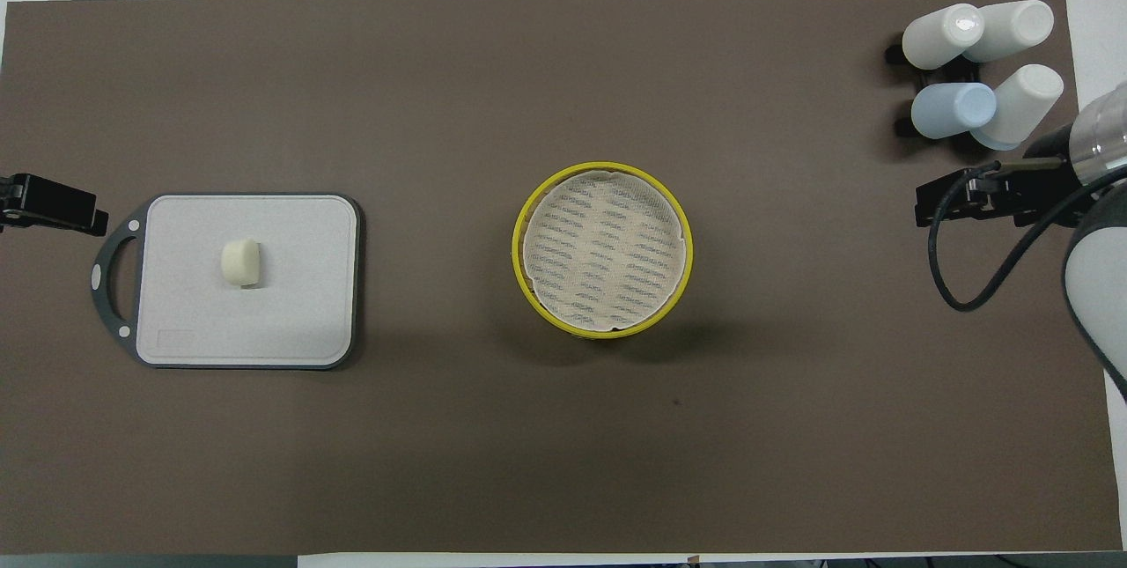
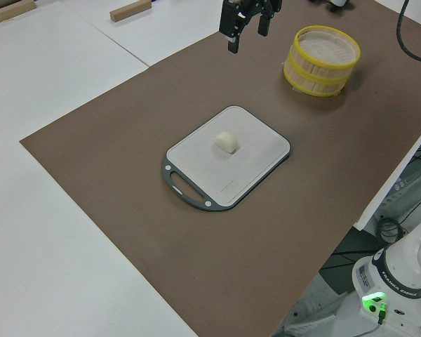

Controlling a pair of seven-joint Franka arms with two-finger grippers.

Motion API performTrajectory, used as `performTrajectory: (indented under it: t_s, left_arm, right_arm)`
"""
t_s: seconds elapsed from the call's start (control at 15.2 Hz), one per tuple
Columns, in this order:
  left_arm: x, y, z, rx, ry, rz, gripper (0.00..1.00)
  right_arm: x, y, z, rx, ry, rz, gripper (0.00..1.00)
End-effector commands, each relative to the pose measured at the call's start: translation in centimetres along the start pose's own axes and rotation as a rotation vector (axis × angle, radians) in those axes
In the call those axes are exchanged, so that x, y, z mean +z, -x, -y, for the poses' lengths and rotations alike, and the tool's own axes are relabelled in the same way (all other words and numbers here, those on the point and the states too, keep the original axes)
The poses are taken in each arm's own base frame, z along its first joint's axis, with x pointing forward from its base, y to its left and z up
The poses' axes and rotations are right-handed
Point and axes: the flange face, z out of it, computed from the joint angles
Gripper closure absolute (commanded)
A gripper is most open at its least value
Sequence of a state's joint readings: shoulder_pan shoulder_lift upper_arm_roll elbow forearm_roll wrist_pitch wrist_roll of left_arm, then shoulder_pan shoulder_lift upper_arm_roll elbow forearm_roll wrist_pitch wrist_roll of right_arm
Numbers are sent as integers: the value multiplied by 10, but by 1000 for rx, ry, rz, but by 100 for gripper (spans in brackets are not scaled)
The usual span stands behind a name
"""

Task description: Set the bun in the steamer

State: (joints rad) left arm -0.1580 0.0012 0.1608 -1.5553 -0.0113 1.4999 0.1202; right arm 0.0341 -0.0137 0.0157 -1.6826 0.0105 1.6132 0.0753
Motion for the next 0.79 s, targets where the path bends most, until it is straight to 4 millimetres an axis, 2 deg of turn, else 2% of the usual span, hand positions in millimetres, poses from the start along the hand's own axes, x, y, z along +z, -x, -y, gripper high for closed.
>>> performTrajectory:
  t_s: [0.0,0.2,0.26,0.33,0.39,0.46,0.59,0.66,0.72]
  left_arm:
    - [0,7,-2,3,-12,-20,0]
    - [0,6,-1,2,-13,-27,0]
    - [0,5,0,2,-13,-33,0]
    - [0,5,0,2,-12,-37,0]
    - [0,4,0,2,-14,-38,0]
    - [1,4,1,0,-14,-38,0]
    - [6,6,3,0,-12,-43,0]
    - [16,9,4,4,-9,-43,0]
    - [38,13,7,3,-6,-49,0]
  right_arm:
    - [-3,-2,0,-20,7,-12,0]
    - [-5,-4,15,-32,-14,-34,0]
    - [-11,-4,44,-75,-16,-49,0]
    - [-9,-4,86,-89,-16,-41,0]
    - [-8,-10,120,-49,-27,-30,0]
    - [-4,-17,163,-31,-33,-11,0]
    - [20,-31,259,-81,-13,2,0]
    - [39,-36,293,-47,-20,-2,0]
    - [53,-40,322,-5,-53,-48,0]
